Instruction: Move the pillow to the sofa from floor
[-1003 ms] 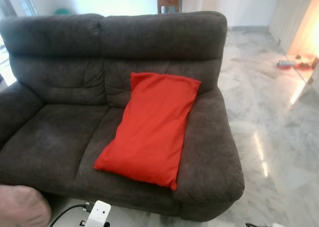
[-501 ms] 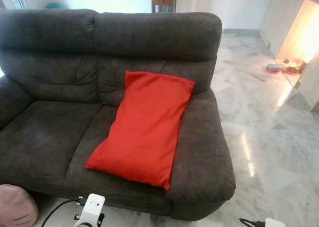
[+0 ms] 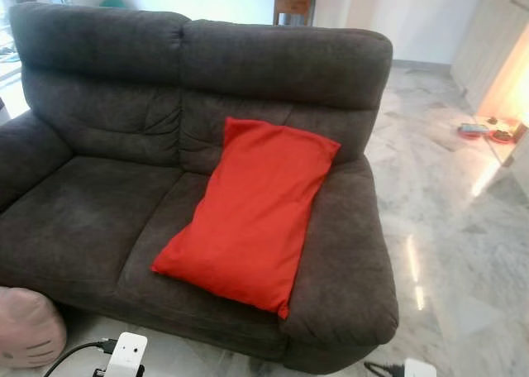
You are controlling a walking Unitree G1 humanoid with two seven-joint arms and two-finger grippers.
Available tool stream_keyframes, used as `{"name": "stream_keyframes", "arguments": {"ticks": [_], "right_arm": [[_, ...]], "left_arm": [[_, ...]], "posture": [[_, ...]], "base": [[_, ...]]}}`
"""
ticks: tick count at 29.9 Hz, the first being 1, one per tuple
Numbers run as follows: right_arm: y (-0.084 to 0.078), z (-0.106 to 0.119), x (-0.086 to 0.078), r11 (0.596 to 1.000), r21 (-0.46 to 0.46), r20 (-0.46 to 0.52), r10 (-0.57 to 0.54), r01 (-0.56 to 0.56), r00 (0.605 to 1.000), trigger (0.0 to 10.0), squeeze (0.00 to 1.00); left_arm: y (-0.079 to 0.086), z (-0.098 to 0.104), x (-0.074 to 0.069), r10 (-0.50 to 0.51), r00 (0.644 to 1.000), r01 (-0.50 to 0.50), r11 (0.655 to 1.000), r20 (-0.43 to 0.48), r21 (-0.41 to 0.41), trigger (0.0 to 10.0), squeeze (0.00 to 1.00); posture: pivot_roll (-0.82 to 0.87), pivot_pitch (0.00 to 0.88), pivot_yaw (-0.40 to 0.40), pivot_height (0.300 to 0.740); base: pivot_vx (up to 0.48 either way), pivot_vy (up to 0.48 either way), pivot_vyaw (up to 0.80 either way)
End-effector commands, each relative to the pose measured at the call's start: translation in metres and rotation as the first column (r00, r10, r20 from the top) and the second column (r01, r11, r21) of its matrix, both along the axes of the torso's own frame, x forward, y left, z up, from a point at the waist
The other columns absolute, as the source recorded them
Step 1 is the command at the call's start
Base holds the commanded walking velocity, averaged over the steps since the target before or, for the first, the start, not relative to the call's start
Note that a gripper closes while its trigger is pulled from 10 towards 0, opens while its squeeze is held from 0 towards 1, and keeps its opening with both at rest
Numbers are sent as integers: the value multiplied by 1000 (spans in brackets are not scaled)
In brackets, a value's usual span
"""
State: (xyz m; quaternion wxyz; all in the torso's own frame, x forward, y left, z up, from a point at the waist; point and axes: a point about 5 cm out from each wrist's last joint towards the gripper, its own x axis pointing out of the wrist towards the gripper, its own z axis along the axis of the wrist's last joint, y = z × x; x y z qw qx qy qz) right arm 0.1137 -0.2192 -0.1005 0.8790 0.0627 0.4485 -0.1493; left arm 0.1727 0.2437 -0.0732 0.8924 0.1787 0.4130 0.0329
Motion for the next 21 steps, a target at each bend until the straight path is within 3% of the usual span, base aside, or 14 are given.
{"name": "stream_keyframes", "arguments": {"ticks": [1,7,10,17,20,21], "right_arm": [[-9,2,0,1000,-19,10,-14,15,1000,10000,0],[-20,4,-6,996,-27,25,-84,85,996,10000,0],[-31,5,-13,993,-40,21,-113,114,993,10000,0],[-44,5,-30,984,-45,23,-172,172,985,10000,0],[-44,4,-35,987,-38,2,-156,156,988,10000,0],[-40,3,-34,997,-31,-13,-71,70,997,10000,0]], "left_arm": [[-5,-3,-4,-34,999,34,999,-13,-1,10000,0],[-16,-5,-1,-72,997,71,997,-24,-29,10000,0],[-31,-9,-4,-122,992,119,991,-42,-55,10000,0],[-41,-11,-5,-183,982,179,981,-52,-70,10000,0],[-38,-8,2,-164,986,161,985,-35,-69,10000,0],[-35,-5,8,-131,991,130,989,-24,-67,10000,0]], "posture": [[25,0,-41,740],[-19,0,-18,740],[-53,0,17,740],[-71,0,68,740],[-52,0,28,740],[-34,0,2,740]], "base": [[0,0,0],[0,0,0],[0,0,0],[0,0,0],[0,0,0],[0,0,0]]}}
